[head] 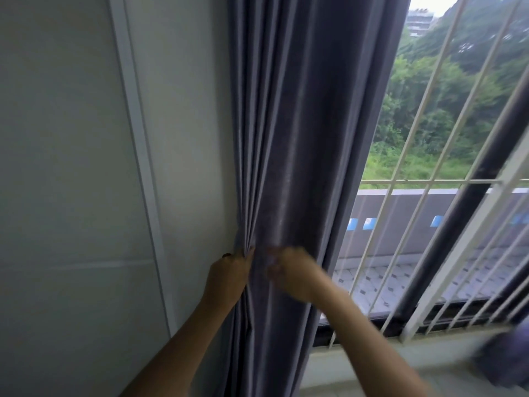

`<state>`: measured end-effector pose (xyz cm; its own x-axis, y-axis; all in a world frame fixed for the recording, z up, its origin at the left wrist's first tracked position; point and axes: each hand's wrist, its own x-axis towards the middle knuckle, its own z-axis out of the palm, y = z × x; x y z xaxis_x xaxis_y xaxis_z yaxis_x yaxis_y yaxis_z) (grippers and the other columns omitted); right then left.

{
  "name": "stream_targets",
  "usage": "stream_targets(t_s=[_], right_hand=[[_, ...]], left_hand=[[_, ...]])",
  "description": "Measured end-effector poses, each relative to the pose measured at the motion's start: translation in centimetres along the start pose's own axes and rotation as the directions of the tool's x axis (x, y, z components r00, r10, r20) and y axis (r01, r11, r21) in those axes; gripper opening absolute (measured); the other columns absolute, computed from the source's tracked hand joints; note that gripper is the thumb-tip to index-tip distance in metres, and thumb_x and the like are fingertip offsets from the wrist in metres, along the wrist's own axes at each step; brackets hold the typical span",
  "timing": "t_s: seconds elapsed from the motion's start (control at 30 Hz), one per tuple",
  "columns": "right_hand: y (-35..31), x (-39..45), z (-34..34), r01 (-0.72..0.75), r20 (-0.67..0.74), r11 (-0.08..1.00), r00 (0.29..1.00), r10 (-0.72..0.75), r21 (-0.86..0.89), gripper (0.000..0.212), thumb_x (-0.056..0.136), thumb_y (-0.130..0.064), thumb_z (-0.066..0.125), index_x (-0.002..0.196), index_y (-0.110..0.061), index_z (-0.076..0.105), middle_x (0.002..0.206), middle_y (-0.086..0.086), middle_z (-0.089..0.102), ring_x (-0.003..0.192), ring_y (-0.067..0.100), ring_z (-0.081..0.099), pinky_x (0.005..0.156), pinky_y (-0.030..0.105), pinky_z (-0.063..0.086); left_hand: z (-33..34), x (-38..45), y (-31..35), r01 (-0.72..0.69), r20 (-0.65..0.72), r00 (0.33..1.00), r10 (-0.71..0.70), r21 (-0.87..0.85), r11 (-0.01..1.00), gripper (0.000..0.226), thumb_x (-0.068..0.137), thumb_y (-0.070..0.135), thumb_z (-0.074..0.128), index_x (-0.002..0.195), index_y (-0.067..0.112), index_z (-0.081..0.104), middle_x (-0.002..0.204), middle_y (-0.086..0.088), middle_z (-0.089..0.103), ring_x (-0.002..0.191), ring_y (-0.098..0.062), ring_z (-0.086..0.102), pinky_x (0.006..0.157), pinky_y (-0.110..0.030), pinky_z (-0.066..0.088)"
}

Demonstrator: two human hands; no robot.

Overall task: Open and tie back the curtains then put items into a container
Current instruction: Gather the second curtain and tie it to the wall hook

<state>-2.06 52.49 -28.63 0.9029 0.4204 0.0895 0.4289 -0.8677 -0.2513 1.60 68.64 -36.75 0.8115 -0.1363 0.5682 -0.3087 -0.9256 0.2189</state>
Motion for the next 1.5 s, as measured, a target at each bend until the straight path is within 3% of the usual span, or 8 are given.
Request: stream_targets(t_s=[0.07, 0.13, 0.27, 0.43, 0.8, 0.97, 1.27, 1.5], right_hand=[[-0.6, -0.8, -6.1, 0.117, -0.532, 0.979, 0.846, -0.011, 0.167, 0.035, 0.089, -0.007, 0.055, 0.123, -0.009, 0.062, 0.112, 0.013, 0.069, 0.102, 0.024, 0.062, 0.085, 0.02, 0.042], [-1.3, -1.5, -11.6, 0.241, -0.863, 0.965, 0.505, -0.031, 0.107, 0.036, 0.086, -0.005, 0.058, 0.121, -0.007, 0.063, 0.115, 0.01, 0.066, 0.104, 0.018, 0.06, 0.092, 0.02, 0.042], [-0.2, -0.4, -16.5, 0.231, -0.967, 0.965, 0.245, 0.065, 0.124, 0.047, 0.084, -0.017, 0.064, 0.129, -0.011, 0.054, 0.13, 0.01, 0.049, 0.121, 0.023, 0.05, 0.098, 0.037, 0.047], [2.0, 1.8, -14.4, 0.232, -0.911, 0.933, 0.374, 0.175, 0.275, 0.065, 0.079, -0.017, 0.069, 0.137, -0.012, 0.041, 0.125, 0.009, 0.057, 0.108, 0.024, 0.059, 0.091, 0.036, 0.05], [2.3, 0.2, 8.2, -0.027, -0.43, 0.908, 0.874, 0.224, 0.418, 0.073, 0.094, -0.013, 0.047, 0.151, -0.036, 0.009, 0.143, 0.003, 0.049, 0.117, 0.025, 0.059, 0.092, 0.037, 0.051], [1.5, -0.7, 14.4, -0.095, -0.303, 0.917, 0.926, 0.224, 0.387, 0.08, 0.097, -0.011, 0.041, 0.148, -0.045, -0.011, 0.158, -0.002, 0.026, 0.114, 0.021, 0.06, 0.086, 0.036, 0.055], [0.3, 0.5, 16.0, -0.226, -0.176, 0.955, 0.949, 0.26, 0.194, 0.083, 0.098, -0.01, 0.04, 0.149, -0.023, -0.024, 0.11, 0.008, 0.065, 0.079, 0.019, 0.066, 0.071, 0.031, 0.055], [-0.6, 0.8, 16.3, -0.264, -0.151, 0.96, 0.949, 0.275, 0.093, 0.054, 0.1, -0.014, 0.036, 0.15, -0.007, 0.018, 0.108, 0.006, 0.068, 0.085, 0.019, 0.067, 0.076, 0.032, 0.055]], left_hand=[[0.3, 0.1, -0.3, -0.036, -0.018, 0.999, 0.037, 0.049, 0.998, 0.031, 0.076, 0.002, 0.057, 0.103, 0.005, 0.072, 0.043, -0.006, 0.055, 0.028, -0.017, 0.046, 0.029, -0.016, 0.034], [0.8, 0.1, -0.3, -0.058, -0.062, 0.996, 0.063, 0.083, 0.995, 0.031, 0.075, 0.003, 0.058, 0.104, 0.004, 0.071, 0.043, -0.005, 0.056, 0.028, -0.017, 0.045, 0.028, -0.017, 0.035], [1.4, 0.3, -0.3, -0.069, -0.135, 0.987, 0.089, 0.144, 0.987, 0.018, 0.088, 0.015, 0.058, 0.087, 0.003, 0.072, 0.039, -0.006, 0.053, 0.027, -0.019, 0.044, 0.027, -0.018, 0.036], [0.1, 0.3, 1.0, 0.08, -0.026, 0.996, -0.08, 0.022, 0.997, 0.027, 0.089, 0.034, 0.048, 0.075, 0.029, 0.07, 0.038, 0.011, 0.048, 0.029, 0.0, 0.042, 0.029, -0.012, 0.033], [-0.3, -0.8, 2.0, 0.017, -0.124, 0.992, -0.02, -0.03, 0.999, 0.052, 0.092, 0.036, 0.036, 0.058, 0.004, 0.06, 0.036, -0.006, 0.045, 0.027, -0.017, 0.042, 0.025, -0.019, 0.034], [-0.2, -1.1, 1.9, 0.004, -0.116, 0.993, -0.024, -0.172, 0.985, 0.072, 0.097, 0.05, 0.021, 0.081, -0.002, 0.067, 0.045, -0.006, 0.053, 0.032, -0.018, 0.048, 0.03, -0.019, 0.036], [-0.8, -1.6, 2.2, -0.036, -0.107, 0.994, 0.004, -0.298, 0.954, 0.068, 0.094, 0.048, 0.018, 0.075, 0.001, 0.063, 0.056, -0.012, 0.061, 0.046, -0.027, 0.058, 0.041, -0.023, 0.038], [-0.7, -1.4, 3.4, -0.022, -0.135, 0.991, 0.021, -0.005, 1.0, 0.059, 0.088, 0.06, 0.037, 0.058, 0.012, 0.055, 0.037, 0.001, 0.048, 0.026, -0.01, 0.042, 0.028, -0.014, 0.029]])
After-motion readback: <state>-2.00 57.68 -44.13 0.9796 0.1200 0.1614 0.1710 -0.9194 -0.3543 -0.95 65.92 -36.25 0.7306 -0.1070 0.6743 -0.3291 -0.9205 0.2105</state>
